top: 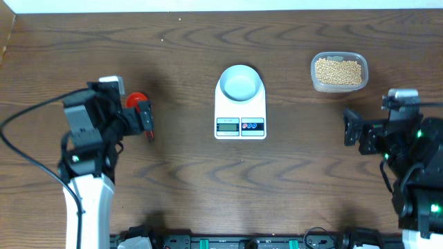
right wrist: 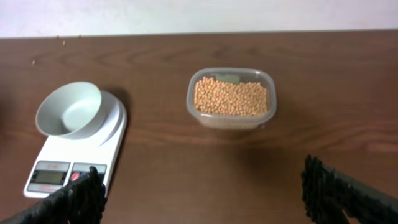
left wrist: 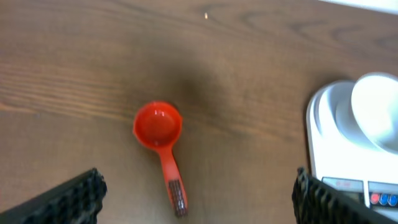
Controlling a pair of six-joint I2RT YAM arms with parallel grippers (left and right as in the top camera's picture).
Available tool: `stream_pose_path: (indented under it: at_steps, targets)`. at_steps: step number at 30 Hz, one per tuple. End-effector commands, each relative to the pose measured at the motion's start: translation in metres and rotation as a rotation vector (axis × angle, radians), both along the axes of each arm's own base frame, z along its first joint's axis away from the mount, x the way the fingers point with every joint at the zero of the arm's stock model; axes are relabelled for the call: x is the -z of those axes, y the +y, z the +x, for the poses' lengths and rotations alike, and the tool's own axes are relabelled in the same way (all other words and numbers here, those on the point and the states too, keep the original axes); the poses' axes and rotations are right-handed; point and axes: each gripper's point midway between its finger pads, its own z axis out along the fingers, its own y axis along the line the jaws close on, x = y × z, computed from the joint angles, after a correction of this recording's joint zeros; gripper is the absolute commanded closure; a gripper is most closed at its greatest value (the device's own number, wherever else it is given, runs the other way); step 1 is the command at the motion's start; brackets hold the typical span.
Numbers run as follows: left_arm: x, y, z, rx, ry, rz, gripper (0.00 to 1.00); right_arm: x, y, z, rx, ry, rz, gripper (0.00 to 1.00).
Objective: Scoop item into bowl and weigh 50g on scale
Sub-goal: 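Move the left gripper down over the red scoop's bowl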
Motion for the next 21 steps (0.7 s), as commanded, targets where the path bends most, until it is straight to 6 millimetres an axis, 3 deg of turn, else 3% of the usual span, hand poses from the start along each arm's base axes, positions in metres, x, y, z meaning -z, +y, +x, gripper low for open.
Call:
stream_pose_path:
  at_steps: [1,10,21]
  targets:
    - [-0.022,0.007,0.014,-0.004,0.019,-0.050,0.02,-0.017,0.012,0.011,-0.066,0.031,0.017,0.01]
    - [-0.028,0.014,0.028,0.037,0.131,-0.113,0.02,-0.015,0.020,0.040,-0.124,0.217,0.069,0.01]
    - [-0.009,0.018,0.030,0.025,0.194,-0.113,0.02,0.020,0.022,0.078,-0.147,0.341,0.113,0.01]
